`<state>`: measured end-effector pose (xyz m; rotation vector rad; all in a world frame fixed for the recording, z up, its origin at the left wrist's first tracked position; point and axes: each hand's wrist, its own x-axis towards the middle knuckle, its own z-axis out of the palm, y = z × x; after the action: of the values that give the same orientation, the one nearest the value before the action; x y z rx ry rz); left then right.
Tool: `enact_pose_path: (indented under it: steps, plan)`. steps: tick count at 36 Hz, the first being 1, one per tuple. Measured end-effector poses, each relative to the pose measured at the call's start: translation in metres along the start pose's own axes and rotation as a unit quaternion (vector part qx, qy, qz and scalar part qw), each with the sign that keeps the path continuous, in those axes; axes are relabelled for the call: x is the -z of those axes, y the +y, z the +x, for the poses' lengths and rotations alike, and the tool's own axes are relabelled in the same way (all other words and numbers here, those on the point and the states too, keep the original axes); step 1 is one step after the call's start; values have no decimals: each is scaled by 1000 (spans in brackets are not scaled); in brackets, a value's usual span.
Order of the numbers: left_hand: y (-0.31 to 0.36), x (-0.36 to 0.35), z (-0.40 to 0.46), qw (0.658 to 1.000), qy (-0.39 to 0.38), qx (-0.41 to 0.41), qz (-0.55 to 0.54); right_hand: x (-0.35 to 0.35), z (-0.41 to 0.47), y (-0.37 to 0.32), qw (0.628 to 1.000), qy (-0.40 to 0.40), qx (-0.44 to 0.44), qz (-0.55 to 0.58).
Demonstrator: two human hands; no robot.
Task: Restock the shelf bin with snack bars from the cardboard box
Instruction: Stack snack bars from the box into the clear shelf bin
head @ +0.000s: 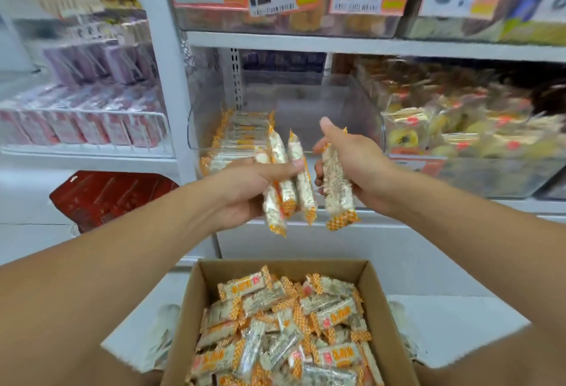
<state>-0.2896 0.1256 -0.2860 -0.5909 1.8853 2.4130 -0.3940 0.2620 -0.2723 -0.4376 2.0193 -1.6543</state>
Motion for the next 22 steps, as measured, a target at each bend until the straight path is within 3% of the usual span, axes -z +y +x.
enact_pose_path:
  steps: [2, 5, 13, 18, 22]
  plan:
    - [0, -4, 12, 1000, -8, 0, -6, -5, 10, -5, 997, 62, 12, -54]
    - [3, -10, 31, 1000, -12, -9, -16, -8, 26, -17, 990, 94, 38, -96]
    - [22, -13, 62, 997, -73, -29, 6, 2, 60, -27, 995, 50, -11, -86]
    - [35, 0, 74, 996, -85, -10, 20, 12, 68, -38, 999, -44, -1, -13]
    - [44, 7, 73, 988, -143, 31, 40, 41, 68, -41, 981, -165, 87, -46]
